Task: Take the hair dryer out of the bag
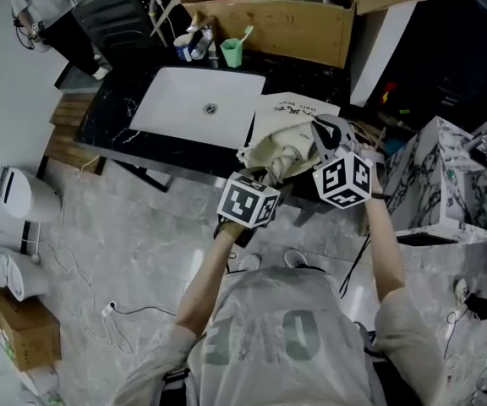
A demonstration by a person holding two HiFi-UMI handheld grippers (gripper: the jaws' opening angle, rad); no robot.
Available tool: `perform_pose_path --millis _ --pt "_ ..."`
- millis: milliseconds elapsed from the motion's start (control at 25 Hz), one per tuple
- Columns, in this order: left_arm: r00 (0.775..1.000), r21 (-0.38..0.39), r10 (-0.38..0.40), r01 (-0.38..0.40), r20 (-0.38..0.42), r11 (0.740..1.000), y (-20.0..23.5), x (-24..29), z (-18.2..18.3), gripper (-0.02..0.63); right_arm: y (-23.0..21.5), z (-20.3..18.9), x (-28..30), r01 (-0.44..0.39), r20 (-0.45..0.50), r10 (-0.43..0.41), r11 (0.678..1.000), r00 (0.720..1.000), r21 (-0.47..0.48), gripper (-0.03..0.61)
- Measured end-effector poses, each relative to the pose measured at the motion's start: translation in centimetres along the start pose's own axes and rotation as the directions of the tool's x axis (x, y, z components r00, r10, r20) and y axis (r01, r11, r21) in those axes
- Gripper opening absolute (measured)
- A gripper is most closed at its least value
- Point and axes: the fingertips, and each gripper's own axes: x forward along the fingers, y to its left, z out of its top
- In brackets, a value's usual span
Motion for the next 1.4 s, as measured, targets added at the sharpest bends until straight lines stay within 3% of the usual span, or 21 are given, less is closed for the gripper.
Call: perform_pose_path --millis 520,880,1400 --pt "0.992 -0.04 -0.084 0.088 0.096 0.995 -1.1 -5.1 -2.9 0.278 2.4 -1.0 -0.2 0.019 -0.084 -0.016 0.999 0.996 0.026 0.048" --pt "0.972 -0.043 -0.149 0.16 0.184 0.986 -1.2 -8.9 -6.1 0.278 3.6 -0.7 -0.3 0.068 -0.138 -0.061 0.997 0.989 0.046 0.048" --pt "0.96 -0.089 -0.076 0.104 0.269 0.991 3.1 -12.6 -6.2 0.278 4.7 -1.4 -0.5 0.104 -0.175 -0.086 0.99 0.981 0.092 0.048"
